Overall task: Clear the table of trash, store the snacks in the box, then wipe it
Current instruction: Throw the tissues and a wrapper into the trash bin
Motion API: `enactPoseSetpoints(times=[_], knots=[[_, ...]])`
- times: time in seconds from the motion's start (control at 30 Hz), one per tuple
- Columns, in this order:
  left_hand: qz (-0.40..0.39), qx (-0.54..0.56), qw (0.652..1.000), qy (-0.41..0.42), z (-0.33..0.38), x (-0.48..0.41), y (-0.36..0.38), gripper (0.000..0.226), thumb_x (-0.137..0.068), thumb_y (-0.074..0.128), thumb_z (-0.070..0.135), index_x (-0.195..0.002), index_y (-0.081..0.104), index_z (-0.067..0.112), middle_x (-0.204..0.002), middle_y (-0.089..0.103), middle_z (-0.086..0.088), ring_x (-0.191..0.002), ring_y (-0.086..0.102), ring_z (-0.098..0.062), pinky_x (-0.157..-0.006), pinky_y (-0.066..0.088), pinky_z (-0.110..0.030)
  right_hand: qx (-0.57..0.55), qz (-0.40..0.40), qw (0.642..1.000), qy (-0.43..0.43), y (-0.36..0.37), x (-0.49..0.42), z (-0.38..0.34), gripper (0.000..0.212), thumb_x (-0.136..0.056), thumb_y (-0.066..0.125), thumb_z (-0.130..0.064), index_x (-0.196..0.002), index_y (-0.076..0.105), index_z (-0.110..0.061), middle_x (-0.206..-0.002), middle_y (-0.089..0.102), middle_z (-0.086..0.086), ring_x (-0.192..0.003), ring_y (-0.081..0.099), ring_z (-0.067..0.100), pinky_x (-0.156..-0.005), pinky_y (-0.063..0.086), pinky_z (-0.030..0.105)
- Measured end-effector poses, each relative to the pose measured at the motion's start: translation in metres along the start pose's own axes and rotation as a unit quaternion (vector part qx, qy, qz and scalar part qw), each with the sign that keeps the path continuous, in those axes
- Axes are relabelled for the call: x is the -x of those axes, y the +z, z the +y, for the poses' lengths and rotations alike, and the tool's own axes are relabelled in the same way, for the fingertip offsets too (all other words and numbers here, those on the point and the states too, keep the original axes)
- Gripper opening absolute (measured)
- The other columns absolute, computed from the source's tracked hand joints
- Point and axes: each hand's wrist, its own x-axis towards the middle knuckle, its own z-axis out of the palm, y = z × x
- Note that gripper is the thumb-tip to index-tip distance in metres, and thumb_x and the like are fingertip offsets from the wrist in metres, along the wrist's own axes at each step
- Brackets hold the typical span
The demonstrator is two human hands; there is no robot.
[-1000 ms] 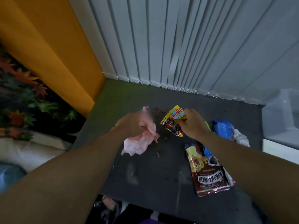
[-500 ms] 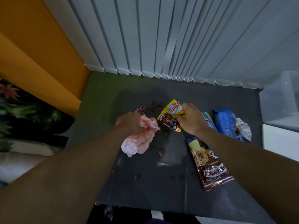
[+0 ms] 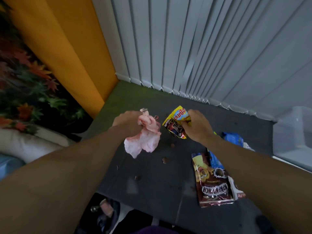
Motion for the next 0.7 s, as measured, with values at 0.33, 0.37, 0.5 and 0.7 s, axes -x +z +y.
enactPoseSetpoints(times=[0.33,0.37,0.5,0.7], knots=[[0.058,0.038,0.996,-0.060,-0.011,0.069,-0.010,0.019,-0.090,0.057,0.042,-0.104,0.063,0.029,-0.105,0.067,-0.001,-0.089,0.059,-0.026,-0.071,0.043,-0.035,-0.005,-0.010,0.997,-0.080,-0.009,0.014,-0.018,0.021,-0.091,0.062,-0.032,-0.101,0.053,-0.017,-0.107,0.057,0.007,-0.099,0.055,0.028,-0.080,0.050,0.044],[0.062,0.041,0.995,-0.066,-0.014,0.076,-0.009,0.020,-0.090,0.057,0.041,-0.104,0.063,0.029,-0.106,0.067,-0.002,-0.092,0.061,-0.028,-0.071,0.042,-0.035,-0.002,-0.013,0.996,-0.089,-0.007,0.015,-0.022,0.022,-0.091,0.062,-0.032,-0.102,0.053,-0.016,-0.108,0.057,0.008,-0.099,0.055,0.029,-0.079,0.049,0.042],[0.074,0.051,0.991,-0.096,-0.028,0.106,-0.003,0.011,-0.087,0.057,0.041,-0.092,0.056,0.031,-0.107,0.067,-0.004,-0.098,0.063,-0.032,-0.073,0.047,-0.038,0.000,-0.032,0.992,-0.118,0.004,0.019,-0.037,0.023,-0.091,0.063,-0.032,-0.103,0.053,-0.015,-0.108,0.057,0.009,-0.098,0.054,0.028,-0.074,0.042,0.035],[0.092,0.057,0.982,-0.154,-0.058,0.145,0.000,0.025,-0.086,0.059,0.038,-0.108,0.060,0.027,-0.113,0.065,-0.004,-0.106,0.062,-0.034,-0.078,0.047,-0.040,-0.003,-0.061,0.984,-0.165,0.026,0.026,-0.075,0.021,-0.091,0.063,-0.032,-0.101,0.052,-0.017,-0.106,0.056,0.007,-0.096,0.054,0.027,-0.072,0.042,0.036]])
